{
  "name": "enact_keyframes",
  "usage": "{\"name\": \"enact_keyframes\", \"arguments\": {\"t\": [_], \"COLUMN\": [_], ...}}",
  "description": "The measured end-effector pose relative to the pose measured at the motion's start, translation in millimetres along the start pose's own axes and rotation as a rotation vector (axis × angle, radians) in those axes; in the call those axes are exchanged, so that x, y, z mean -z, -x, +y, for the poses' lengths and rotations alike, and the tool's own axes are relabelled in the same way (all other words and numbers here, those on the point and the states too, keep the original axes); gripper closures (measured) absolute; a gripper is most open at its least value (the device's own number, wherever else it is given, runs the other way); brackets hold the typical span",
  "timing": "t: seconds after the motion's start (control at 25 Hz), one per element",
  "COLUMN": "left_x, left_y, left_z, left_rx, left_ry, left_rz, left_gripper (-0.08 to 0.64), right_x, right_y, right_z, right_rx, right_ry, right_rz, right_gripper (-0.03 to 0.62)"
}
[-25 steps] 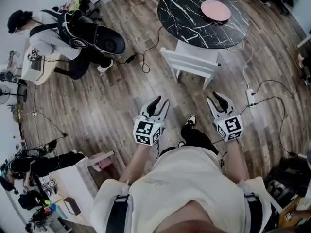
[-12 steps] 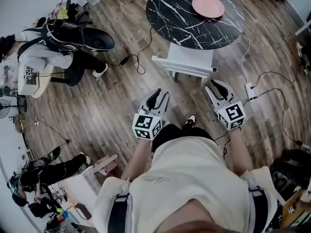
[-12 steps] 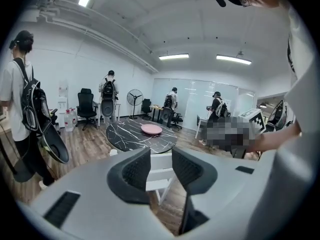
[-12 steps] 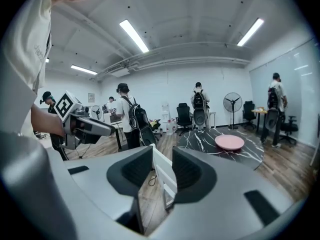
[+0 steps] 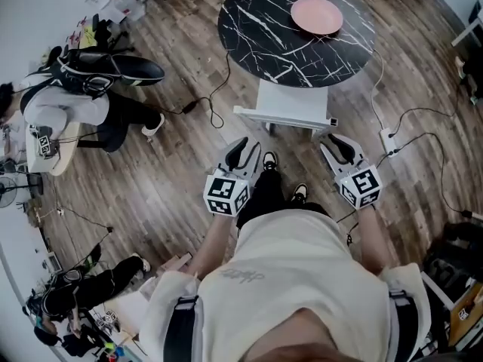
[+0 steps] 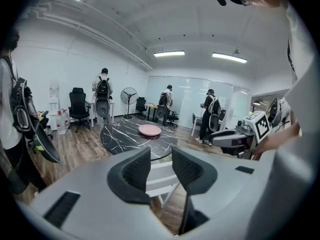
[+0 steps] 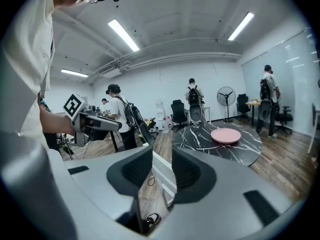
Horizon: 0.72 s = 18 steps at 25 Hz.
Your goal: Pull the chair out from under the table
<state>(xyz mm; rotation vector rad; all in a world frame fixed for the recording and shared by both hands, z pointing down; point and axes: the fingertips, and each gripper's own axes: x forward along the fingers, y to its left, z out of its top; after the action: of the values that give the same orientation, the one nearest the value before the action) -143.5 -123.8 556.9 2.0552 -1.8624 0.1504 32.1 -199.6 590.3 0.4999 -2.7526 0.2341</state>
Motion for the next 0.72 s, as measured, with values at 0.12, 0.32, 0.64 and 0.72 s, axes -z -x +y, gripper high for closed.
{"name": "enact_keyframes", "arguments": {"t": [0.12,0.32,0.64,0.72], "left_x": [-24,-58,-89,-92], "left_y": [-26,-64,-108,-117], "left_z": [16,44,70,78], "left_rx": [0.038,0.097,0.22,0.246], "left_ry": [-0.005,-0.034,-0.041,-0.055], "left_rz": [-0.017,-0.043,-0.078,-0.078], "left_gripper": [0.417,0.417,0.417,0.417], "right_x": [-16,-51,-90,-92], "right_y": [-15,-46,-84,-91], "right_z": [-14,-32,-48,-51], "right_rx": [0.036,0.093,0.172,0.197], "right_ry": [-0.01,0.006,0.055,0.047], "right_rz": [-0.01,-0.06,-0.068,-0.066], "right_gripper": [0.477,0.486,0.485,0.485]}}
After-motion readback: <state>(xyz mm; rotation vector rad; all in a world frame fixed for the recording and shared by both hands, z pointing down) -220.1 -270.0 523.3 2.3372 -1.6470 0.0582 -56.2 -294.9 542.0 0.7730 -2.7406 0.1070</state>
